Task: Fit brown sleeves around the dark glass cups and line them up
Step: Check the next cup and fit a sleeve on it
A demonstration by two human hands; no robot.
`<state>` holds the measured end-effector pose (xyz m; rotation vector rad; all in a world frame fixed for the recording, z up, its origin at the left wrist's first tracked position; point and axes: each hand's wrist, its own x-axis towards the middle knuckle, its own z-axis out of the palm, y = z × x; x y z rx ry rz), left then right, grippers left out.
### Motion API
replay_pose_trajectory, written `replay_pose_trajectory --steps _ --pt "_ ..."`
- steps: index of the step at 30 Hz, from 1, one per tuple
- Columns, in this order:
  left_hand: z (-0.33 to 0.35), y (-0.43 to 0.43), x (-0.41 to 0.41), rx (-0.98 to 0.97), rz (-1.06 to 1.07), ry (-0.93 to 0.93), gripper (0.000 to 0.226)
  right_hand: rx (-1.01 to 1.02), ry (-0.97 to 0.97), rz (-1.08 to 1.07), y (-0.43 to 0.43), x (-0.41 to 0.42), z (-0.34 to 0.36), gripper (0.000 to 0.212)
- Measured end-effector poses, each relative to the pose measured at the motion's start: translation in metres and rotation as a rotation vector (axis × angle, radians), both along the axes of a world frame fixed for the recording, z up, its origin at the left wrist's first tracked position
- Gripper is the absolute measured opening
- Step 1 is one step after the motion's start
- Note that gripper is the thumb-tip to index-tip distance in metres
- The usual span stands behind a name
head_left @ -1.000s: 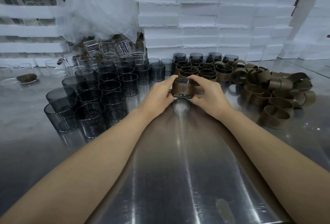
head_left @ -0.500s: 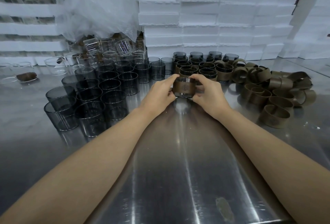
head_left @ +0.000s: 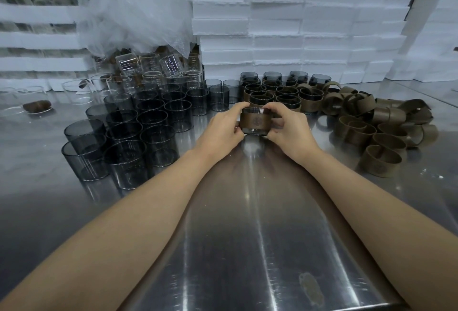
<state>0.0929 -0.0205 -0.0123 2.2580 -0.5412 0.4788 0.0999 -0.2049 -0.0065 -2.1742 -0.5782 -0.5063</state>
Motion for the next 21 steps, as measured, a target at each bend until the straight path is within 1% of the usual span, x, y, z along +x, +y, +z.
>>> replay_pose_trajectory --steps 2,5,9,13,21 --pt "-0.0005 -0.0001 -0.0006 0.011 -0.004 -0.018 0.060 0.003 0.004 -0.003 0.0004 -0.0007 0.0005 0.053" --pt "-0.0006 0.0000 -0.0028 0.023 -0.014 -0.039 0.054 0.006 0.002 -0.013 0.0004 -0.0010 0.0011 0.053" --pt "0.0010 -0.0009 -0.0060 -0.093 -0.060 0.029 0.055 -0.001 -0.005 -0.021 0.0000 -0.0006 0.0010 0.053" --pt "0.0001 -0.0009 -0.0051 -0.194 -0.083 0.060 0.049 0.014 0.005 -0.002 0.0007 -0.0003 0.0003 0.054" --pt "-0.0014 -0.0016 -0.0034 -0.224 -0.074 0.053 0.048 0.008 0.004 -0.001 0.0004 0.0005 0.0004 0.054"
